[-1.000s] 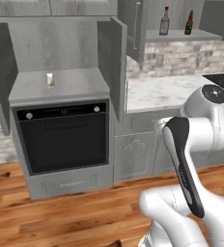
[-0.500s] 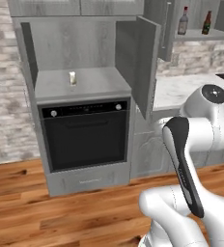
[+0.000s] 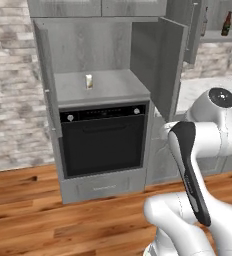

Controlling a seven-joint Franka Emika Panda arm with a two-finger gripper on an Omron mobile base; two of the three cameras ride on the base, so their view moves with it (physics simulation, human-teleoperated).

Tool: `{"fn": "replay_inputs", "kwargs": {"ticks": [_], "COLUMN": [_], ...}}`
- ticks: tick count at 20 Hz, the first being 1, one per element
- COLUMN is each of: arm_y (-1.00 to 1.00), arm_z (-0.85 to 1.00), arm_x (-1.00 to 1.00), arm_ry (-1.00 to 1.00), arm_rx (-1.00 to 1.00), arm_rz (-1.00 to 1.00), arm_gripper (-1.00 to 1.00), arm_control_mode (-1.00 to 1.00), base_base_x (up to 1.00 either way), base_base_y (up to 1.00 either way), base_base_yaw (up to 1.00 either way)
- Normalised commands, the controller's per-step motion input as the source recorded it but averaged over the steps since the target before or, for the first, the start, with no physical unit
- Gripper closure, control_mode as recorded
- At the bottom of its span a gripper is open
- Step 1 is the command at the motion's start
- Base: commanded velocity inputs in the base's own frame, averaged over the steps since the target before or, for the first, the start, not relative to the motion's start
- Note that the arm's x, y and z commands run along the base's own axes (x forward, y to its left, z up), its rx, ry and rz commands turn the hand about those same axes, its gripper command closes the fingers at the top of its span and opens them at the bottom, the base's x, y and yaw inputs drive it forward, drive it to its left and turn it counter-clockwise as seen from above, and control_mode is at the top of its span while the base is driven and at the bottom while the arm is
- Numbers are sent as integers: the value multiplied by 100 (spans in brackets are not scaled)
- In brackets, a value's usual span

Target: Sort all alcoholic drinks to one cabinet, and non-alcoholic drinks to the other.

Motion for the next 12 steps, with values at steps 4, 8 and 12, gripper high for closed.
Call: {"fn": "replay_inputs", "kwargs": {"ticks": [4,8,12], "arm_y": [0,0,0], "arm_z": [0,0,0], "arm_x": [0,0,0], "arm_ry": [0,0,0], "arm_rx": [0,0,0], "arm_rz": [0,0,0], "arm_gripper": [100,100,100], "arm_control_mode": [100,100,100], "base_base_x": [55,56,53], "base_base_y": [24,18,20], "base_base_yaw": [0,0,0]}}
